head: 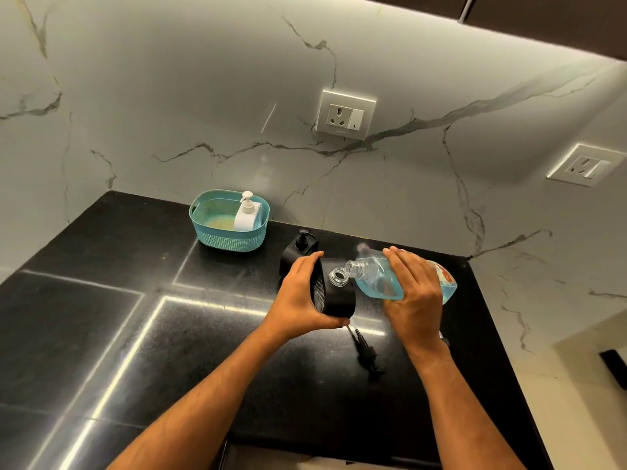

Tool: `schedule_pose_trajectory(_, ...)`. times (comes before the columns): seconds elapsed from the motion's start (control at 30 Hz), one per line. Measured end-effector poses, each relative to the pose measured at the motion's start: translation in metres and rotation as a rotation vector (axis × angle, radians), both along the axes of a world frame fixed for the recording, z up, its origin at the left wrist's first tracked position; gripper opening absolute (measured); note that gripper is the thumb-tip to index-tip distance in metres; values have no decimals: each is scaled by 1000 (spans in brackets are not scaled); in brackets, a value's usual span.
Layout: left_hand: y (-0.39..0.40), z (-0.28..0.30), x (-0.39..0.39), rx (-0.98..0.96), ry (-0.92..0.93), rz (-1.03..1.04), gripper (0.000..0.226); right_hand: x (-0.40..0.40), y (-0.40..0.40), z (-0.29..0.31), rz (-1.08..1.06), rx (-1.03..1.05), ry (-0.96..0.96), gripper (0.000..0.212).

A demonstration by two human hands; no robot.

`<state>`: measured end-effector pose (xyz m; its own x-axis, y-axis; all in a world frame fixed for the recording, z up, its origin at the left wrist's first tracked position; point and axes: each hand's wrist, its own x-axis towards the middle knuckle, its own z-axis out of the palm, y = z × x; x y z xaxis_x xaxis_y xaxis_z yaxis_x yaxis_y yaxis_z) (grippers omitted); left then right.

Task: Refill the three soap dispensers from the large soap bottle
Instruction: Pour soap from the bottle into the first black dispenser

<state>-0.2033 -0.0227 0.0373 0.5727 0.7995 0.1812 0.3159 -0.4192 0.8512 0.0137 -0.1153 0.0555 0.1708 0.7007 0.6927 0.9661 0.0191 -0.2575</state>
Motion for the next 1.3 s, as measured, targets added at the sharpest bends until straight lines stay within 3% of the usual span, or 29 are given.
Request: schedule_pose_trajectory(1.3,0,-4,7,17,-13,-9,129,10,-2,2,-2,-35,-88,81)
